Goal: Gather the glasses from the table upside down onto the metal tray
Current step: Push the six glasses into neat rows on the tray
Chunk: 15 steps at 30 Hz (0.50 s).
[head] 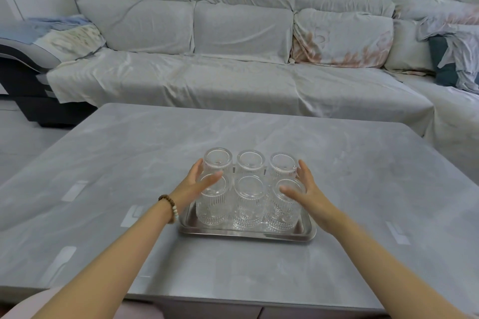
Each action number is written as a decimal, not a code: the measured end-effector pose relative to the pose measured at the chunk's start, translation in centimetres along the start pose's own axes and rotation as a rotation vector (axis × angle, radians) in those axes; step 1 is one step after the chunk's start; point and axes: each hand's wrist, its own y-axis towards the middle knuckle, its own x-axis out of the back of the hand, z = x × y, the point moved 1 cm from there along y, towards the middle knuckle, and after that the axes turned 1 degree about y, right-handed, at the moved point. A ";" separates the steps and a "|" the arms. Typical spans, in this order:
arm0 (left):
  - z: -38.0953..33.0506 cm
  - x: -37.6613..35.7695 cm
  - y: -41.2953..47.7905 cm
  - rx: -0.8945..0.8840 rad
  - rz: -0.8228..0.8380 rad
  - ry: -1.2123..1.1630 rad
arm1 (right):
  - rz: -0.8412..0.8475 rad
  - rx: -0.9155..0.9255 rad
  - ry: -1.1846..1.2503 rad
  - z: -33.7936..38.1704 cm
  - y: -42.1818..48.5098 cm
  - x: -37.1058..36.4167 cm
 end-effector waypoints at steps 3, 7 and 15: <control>1.5 -0.3 -0.9 -0.061 0.025 0.105 | 0.013 -0.005 -0.016 -1.4 -1.1 -0.4; 2.2 -0.5 -1.1 -0.109 0.033 0.197 | -0.006 0.019 0.001 -2.4 -1.4 -1.0; 1.9 -0.3 -1.1 -0.090 0.032 0.225 | -0.059 0.019 -0.015 -2.4 -1.4 -1.2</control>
